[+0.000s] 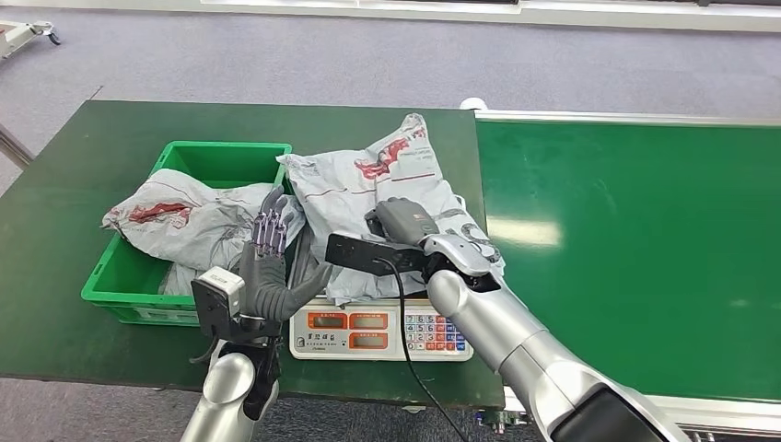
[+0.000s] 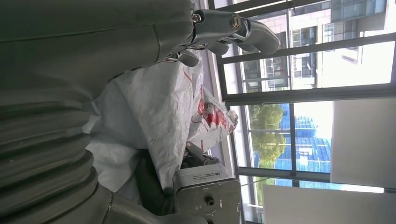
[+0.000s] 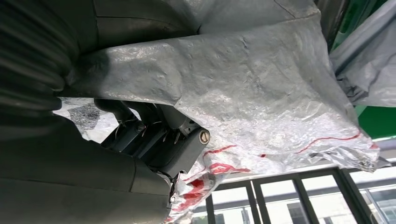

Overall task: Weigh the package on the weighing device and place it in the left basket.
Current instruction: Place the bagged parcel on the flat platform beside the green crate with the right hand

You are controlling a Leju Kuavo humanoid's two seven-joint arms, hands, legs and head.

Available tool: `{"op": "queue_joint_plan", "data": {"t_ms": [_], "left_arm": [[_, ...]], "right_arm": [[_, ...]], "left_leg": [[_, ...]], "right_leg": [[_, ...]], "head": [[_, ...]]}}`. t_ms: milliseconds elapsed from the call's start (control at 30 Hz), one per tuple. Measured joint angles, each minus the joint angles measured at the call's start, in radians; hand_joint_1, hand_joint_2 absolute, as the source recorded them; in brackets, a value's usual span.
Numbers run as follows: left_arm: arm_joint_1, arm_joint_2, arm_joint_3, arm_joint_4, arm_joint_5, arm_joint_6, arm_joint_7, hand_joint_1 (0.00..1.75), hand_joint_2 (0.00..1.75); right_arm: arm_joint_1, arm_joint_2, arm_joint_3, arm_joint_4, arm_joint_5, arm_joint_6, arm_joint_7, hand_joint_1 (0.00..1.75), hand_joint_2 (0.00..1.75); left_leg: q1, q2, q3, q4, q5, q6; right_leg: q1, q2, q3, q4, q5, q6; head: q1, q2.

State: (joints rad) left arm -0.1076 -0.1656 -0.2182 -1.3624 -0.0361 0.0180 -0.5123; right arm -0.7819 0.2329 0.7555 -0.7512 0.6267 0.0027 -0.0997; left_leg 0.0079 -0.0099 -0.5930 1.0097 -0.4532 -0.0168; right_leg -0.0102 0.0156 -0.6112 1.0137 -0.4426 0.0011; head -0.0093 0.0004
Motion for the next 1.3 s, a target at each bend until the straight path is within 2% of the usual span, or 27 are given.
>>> {"op": "queue_joint_plan", "data": {"t_ms": [67, 100, 200, 233, 567, 1067, 1167, 1300], "left_arm": [[0.0, 0.0, 0.0, 0.0, 0.0, 0.0, -0.001, 0.0, 1.75], [0.0, 0.0, 0.0, 0.0, 0.0, 0.0, -0.001, 0.0, 1.75], [0.0, 0.0, 0.0, 0.0, -0.001, 0.0, -0.001, 0.0, 1.75], [-0.001, -0.001, 0.0, 0.0, -0.002, 0.0, -0.001, 0.0, 1.75], [-0.001, -0.003, 0.003, 0.0, -0.017, 0.0, -0.001, 0.0, 1.75], [-0.002, -0.003, 0.016, 0.0, -0.038, 0.0, 0.004, 0.0, 1.75], [-0.003, -0.003, 0.016, 0.001, -0.04, 0.0, 0.004, 0.0, 1.75], [-0.003, -0.002, 0.02, 0.002, -0.043, 0.008, 0.004, 0.0, 1.75]], "right_arm": [[0.001, 0.0, 0.006, -0.004, -0.001, 0.0, 0.0, 1.75, 1.75], [0.001, 0.0, 0.009, -0.005, -0.001, 0.0, -0.001, 1.44, 1.75], [0.005, 0.0, 0.014, -0.015, -0.006, 0.0, 0.002, 0.14, 1.75], [0.008, 0.0, 0.014, -0.022, -0.009, 0.0, 0.006, 0.0, 1.75], [0.048, -0.014, 0.015, -0.089, -0.058, -0.022, 0.049, 0.0, 1.75], [0.063, -0.049, 0.013, -0.155, -0.066, -0.054, 0.091, 0.0, 1.75], [0.077, -0.058, -0.003, -0.18, -0.125, -0.077, 0.052, 0.0, 1.75], [0.145, -0.071, -0.062, -0.268, -0.286, -0.111, -0.06, 0.0, 1.75]], "left_leg": [[0.0, 0.0, 0.0, 0.0, 0.0, 0.0], [0.0, 0.0, 0.0, 0.0, 0.0, 0.0], [0.0, 0.0, 0.0, 0.0, 0.0, 0.0], [0.0, 0.0, 0.0, 0.0, 0.0, 0.0], [0.0, 0.0, 0.0, 0.0, 0.0, 0.0], [0.0, 0.0, 0.0, 0.0, 0.0, 0.0], [0.0, 0.0, 0.0, 0.0, 0.0, 0.0], [0.0, 0.0, -0.001, 0.0, 0.0, 0.0]], "right_leg": [[0.0, 0.0, 0.0, 0.0, 0.0, 0.0], [0.0, 0.0, 0.0, 0.0, 0.0, 0.0], [0.0, 0.0, 0.0, 0.0, 0.0, 0.0], [0.0, 0.0, 0.0, 0.0, 0.0, 0.0], [0.0, 0.0, 0.0, 0.0, 0.0, 0.0], [0.0, 0.0, -0.001, 0.0, 0.0, 0.0], [0.0, 0.0, -0.001, 0.0, 0.0, 0.0], [0.0, 0.0, -0.001, 0.0, 0.0, 0.0]], "head": [[0.0, 0.0], [0.0, 0.0], [0.0, 0.0], [0.0, 0.0], [0.0, 0.0], [0.0, 0.0], [0.0, 0.0], [0.0, 0.0]]}}
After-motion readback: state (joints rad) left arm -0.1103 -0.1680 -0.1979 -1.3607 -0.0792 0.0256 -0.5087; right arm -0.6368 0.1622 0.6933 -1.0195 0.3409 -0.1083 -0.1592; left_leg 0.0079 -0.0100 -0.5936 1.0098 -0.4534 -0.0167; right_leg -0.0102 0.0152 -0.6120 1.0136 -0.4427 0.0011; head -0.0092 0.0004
